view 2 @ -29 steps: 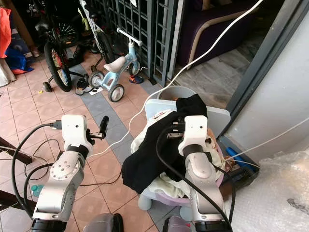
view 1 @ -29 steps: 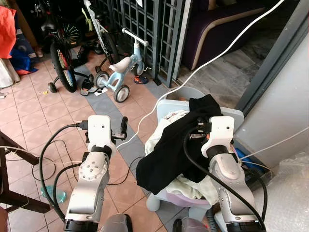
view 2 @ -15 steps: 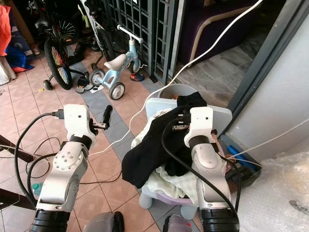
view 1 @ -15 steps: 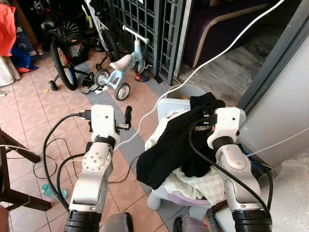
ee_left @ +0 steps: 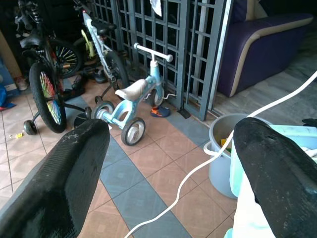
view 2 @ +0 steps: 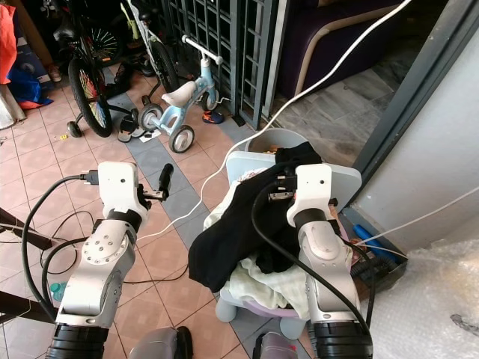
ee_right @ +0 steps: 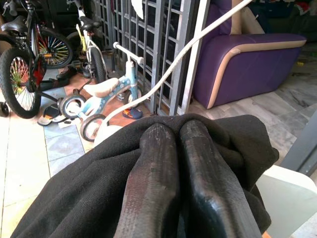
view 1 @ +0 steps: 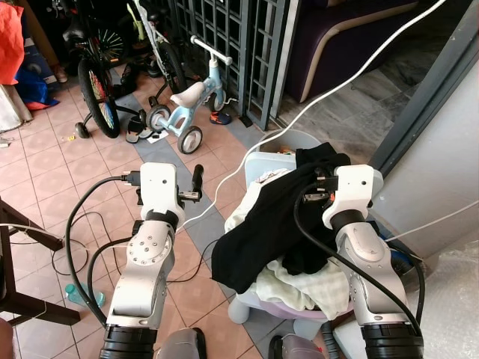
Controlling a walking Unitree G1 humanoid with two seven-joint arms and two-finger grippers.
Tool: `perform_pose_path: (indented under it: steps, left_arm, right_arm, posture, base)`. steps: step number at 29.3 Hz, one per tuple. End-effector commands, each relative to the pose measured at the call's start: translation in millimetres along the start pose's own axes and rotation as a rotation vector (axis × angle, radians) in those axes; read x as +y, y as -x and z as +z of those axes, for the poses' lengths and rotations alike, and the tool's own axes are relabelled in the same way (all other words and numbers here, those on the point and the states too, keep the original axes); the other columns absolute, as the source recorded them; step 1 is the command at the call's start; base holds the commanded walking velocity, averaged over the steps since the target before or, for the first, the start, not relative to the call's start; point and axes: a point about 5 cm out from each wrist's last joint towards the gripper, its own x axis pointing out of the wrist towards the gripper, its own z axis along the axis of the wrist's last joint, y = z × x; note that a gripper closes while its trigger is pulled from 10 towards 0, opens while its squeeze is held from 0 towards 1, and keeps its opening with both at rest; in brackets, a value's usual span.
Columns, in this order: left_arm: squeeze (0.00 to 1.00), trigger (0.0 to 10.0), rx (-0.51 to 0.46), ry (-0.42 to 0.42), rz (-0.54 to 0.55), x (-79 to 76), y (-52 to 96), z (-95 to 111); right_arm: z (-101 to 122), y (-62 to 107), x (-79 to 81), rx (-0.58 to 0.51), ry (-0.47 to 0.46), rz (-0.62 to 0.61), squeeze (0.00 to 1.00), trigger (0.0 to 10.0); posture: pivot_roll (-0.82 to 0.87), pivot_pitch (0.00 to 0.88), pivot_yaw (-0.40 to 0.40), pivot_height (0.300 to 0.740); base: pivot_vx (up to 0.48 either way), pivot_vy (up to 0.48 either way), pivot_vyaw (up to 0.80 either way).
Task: Clothes washing
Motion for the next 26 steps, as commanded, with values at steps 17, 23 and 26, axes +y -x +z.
perform_pose_path:
  steps: [17, 23, 26]
  left_arm:
    - [0.0, 10.0, 0.017, -0.001, 0.012, 1.2, -2.4, -1.5]
    - [0.0, 10.0, 0.023, 0.001, 0.012, 0.0, -1.0, -3.1]
    - [0.0, 10.0, 0.024, 0.004, 0.012, -0.6, -1.5, -2.9]
  right_arm:
    - [3.2, -4.6, -2.3, -0.013, -0.005, -0.008, 0.0, 10.0]
    - [3.3, -4.9, -2.6, -0.014, -0.003, -0.006, 0.0, 10.0]
    - [3.2, -5.4, -2.0, -0.014, -0.002, -0.005, 0.0, 10.0]
  posture:
    - [0.0, 0.106, 0.003, 0.74]
    - [0.0, 0.107, 0.003, 0.74]
    - [0.0, 0.109, 0.0, 0.74]
  base:
    - [-0.23, 0.0, -0.21]
    - [-0.328, 0.0, 0.0]
    - [-0.329, 0.0, 0.0]
